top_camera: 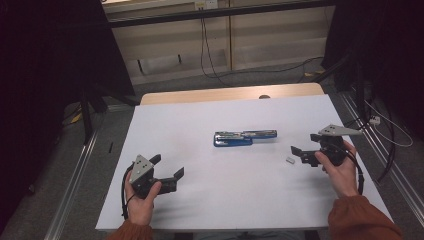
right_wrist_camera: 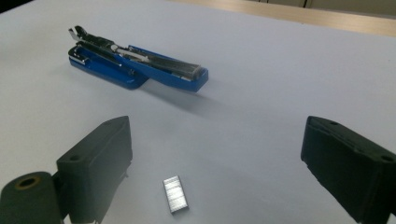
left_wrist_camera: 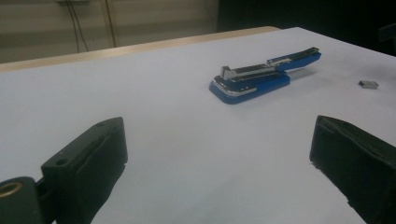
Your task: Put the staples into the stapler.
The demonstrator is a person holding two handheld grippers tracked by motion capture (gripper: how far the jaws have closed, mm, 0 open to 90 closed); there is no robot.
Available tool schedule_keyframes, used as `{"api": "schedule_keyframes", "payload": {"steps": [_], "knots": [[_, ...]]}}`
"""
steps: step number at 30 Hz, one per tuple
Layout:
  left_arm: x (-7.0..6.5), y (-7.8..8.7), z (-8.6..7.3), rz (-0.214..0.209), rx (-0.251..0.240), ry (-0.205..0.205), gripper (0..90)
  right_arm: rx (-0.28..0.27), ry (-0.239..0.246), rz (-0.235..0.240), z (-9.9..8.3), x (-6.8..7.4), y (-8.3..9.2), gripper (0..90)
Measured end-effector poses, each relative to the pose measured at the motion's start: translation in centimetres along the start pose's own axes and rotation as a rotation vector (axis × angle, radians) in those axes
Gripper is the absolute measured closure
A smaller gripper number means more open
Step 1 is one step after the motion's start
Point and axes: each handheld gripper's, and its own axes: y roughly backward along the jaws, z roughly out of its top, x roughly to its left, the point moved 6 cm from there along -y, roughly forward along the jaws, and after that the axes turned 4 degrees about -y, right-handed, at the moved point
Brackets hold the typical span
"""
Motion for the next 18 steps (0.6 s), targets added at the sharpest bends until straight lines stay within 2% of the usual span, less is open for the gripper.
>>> {"api": "schedule_keyframes", "payload": {"steps": [2, 4, 7, 12, 13, 14, 16, 18], "knots": [[0.1, 0.0, -0.1, 0.008, 0.006, -0.009, 4.3, 0.014, -0.004, 0.017, 0.0, 0.1, -0.3, 9.0], [0.3, 0.0, -0.1, 0.019, 0.004, 0.015, 4.3, 0.041, -0.006, 0.035, -0.3, 0.3, -0.4, 9.0], [0.4, 0.0, 0.0, 0.031, 0.002, 0.011, 4.3, 0.075, 0.015, 0.055, -0.5, 0.5, -0.6, 11.2], [0.1, -0.2, 0.1, 0.022, 0.005, -0.003, 4.3, 0.109, 0.05, 0.048, -0.8, 0.5, -0.7, 10.7], [0.0, -0.2, 0.1, 0.017, 0.007, -0.013, 4.2, 0.134, 0.045, 0.074, -1.0, 0.6, -0.7, 9.8], [-0.1, -0.3, 0.1, 0.014, 0.008, -0.01, 4.2, 0.134, 0.045, 0.074, -1.0, 0.6, -0.7, 9.8], [-0.2, -0.2, 0.2, 0.013, 0.007, -0.019, 4.3, 0.171, 0.047, 0.089, -1.3, 0.6, -0.7, 9.8], [-0.2, -0.3, 0.1, 0.015, 0.01, -0.016, 4.3, 0.176, 0.045, 0.097, -1.4, 0.6, -0.7, 9.8]]}}
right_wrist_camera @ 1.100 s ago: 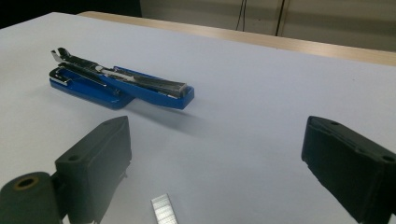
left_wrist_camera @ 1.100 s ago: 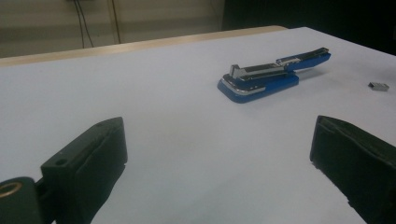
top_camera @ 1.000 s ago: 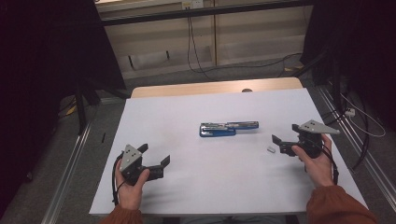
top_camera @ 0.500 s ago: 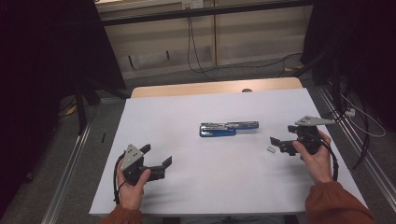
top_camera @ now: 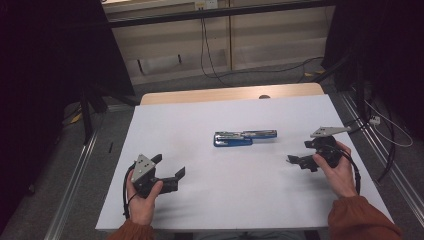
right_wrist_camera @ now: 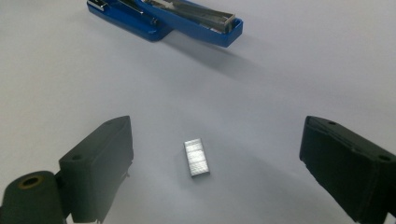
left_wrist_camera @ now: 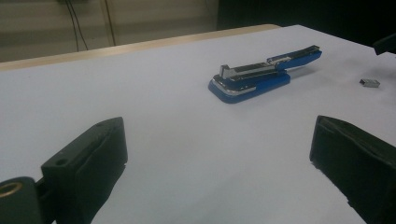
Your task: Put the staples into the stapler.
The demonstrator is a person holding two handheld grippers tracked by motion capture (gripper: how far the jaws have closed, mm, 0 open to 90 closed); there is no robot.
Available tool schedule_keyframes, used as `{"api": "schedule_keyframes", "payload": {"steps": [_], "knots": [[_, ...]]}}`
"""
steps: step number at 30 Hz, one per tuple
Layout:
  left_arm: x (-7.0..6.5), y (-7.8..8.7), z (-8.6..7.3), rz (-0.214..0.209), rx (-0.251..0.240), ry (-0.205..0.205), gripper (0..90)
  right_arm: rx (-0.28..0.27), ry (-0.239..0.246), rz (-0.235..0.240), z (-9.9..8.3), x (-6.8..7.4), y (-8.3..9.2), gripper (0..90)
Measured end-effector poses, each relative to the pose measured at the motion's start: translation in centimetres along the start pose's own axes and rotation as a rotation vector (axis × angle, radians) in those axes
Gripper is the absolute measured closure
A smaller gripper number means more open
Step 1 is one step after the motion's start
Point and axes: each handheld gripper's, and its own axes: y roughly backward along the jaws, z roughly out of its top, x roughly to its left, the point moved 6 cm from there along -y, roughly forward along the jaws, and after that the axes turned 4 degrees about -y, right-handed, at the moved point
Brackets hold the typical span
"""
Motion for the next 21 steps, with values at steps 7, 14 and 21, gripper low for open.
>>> {"api": "schedule_keyframes", "payload": {"steps": [7, 14, 21], "knots": [[0.2, -0.3, -0.2, 0.001, 0.017, 0.0, 4.3, 0.068, 0.071, -0.023, 0.3, 0.3, -0.6, 9.2], [0.2, -0.4, -0.2, -0.008, 0.017, -0.001, 4.2, 0.12, 0.122, 0.009, 0.9, 0.6, -1.0, 10.8], [0.2, -0.7, -0.5, -0.007, 0.044, -0.007, 4.2, 0.159, 0.111, 0.057, 1.3, -0.3, -1.2, 19.4]]}}
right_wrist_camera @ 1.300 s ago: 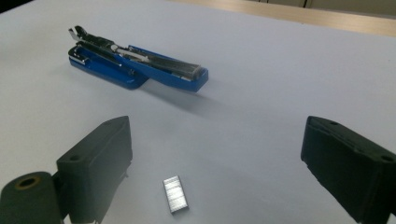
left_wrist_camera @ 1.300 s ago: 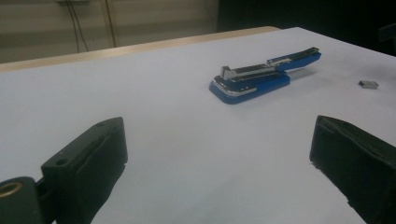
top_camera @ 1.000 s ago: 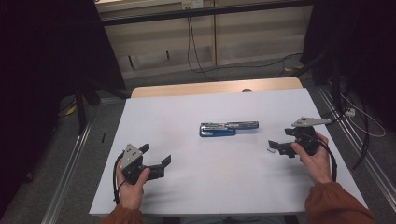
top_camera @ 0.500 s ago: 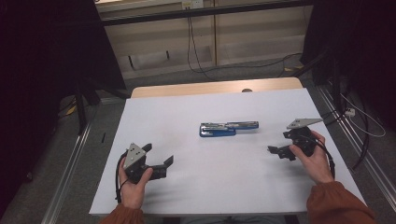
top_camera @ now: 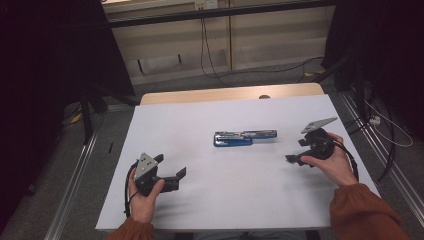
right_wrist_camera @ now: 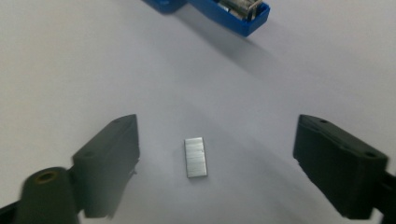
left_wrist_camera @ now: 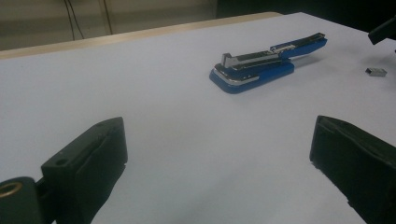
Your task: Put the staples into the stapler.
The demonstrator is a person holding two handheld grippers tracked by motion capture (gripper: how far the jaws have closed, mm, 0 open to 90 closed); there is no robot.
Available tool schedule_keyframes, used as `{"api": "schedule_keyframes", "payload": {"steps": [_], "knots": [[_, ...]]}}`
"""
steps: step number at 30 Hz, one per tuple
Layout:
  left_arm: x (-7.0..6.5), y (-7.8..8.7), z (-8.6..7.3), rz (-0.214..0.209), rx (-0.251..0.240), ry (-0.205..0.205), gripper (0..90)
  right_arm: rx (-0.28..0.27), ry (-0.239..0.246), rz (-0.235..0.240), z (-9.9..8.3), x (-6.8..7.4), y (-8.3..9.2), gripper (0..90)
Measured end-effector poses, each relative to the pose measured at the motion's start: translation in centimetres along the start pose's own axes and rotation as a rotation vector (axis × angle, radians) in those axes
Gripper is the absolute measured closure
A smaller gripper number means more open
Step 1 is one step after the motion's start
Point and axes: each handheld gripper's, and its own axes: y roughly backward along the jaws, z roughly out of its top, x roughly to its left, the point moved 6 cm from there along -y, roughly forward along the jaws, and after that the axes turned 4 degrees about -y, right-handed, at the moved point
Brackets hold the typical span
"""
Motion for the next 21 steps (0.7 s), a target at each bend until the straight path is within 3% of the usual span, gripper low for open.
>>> {"api": "schedule_keyframes", "payload": {"steps": [3, 4, 8, 14, 15, 21], "knots": [[0.0, 0.0, 0.0, -0.006, 0.0, 0.003, 4.2, 0.028, 0.009, 0.01, -0.1, -0.1, 0.0, 24.7], [-0.1, 0.0, 0.0, -0.017, 0.003, 0.009, 4.2, 0.048, 0.029, -0.003, -0.1, 0.1, 0.1, 31.9], [-0.1, -0.1, -0.1, -0.018, 0.009, 0.0, 4.2, 0.069, 0.05, -0.008, 0.0, 0.1, 0.0, 43.2], [-0.1, -0.1, 0.0, -0.001, 0.008, -0.019, 4.3, 0.109, 0.058, 0.001, -0.4, 0.1, -0.5, 54.2], [-0.2, -0.1, 0.0, -0.017, 0.009, 0.006, 4.2, 0.117, 0.061, 0.003, -0.4, 0.1, -0.7, 55.1], [-0.2, -0.1, -0.1, -0.012, 0.014, 0.003, 4.2, 0.152, 0.062, 0.013, -0.7, 0.2, -1.1, 61.4]]}}
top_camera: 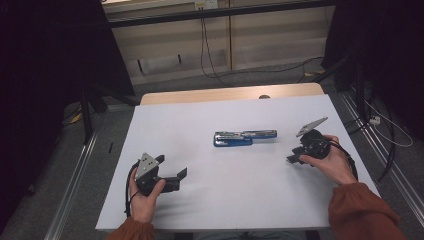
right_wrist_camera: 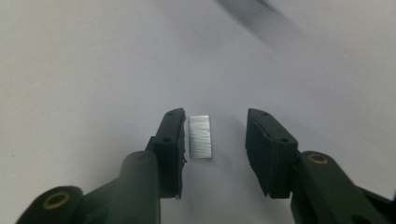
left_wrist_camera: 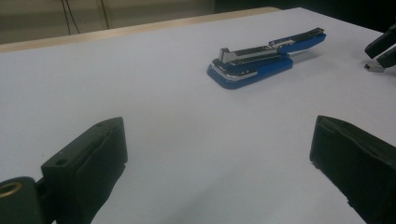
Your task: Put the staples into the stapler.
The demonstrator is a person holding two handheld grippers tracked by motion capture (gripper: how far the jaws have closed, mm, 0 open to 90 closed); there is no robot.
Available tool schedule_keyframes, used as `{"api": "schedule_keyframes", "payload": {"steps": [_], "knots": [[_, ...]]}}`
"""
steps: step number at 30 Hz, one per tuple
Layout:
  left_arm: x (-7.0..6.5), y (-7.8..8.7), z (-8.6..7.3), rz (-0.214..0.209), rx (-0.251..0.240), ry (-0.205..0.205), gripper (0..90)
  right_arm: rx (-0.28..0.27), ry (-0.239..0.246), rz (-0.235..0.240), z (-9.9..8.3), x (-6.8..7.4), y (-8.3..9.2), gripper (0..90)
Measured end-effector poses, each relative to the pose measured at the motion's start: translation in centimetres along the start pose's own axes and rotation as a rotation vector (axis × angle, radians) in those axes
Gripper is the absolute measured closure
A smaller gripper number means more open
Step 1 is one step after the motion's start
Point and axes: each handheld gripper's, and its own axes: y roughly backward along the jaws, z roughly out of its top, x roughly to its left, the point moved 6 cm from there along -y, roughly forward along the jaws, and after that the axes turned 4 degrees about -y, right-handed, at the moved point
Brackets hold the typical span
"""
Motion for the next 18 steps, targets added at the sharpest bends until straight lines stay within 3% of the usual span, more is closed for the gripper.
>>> {"api": "schedule_keyframes", "payload": {"steps": [6, 18], "knots": [[-0.01, -0.07, 0.0, -0.005, -0.003, -0.001, 4.2, 0.028, 0.016, 0.014, -0.07, 0.29, -0.51, 66.6], [0.02, -0.06, -0.1, -0.003, 0.008, -0.005, 4.2, 0.047, 0.043, -0.015, -0.07, 0.45, -0.75, 73.1]]}}
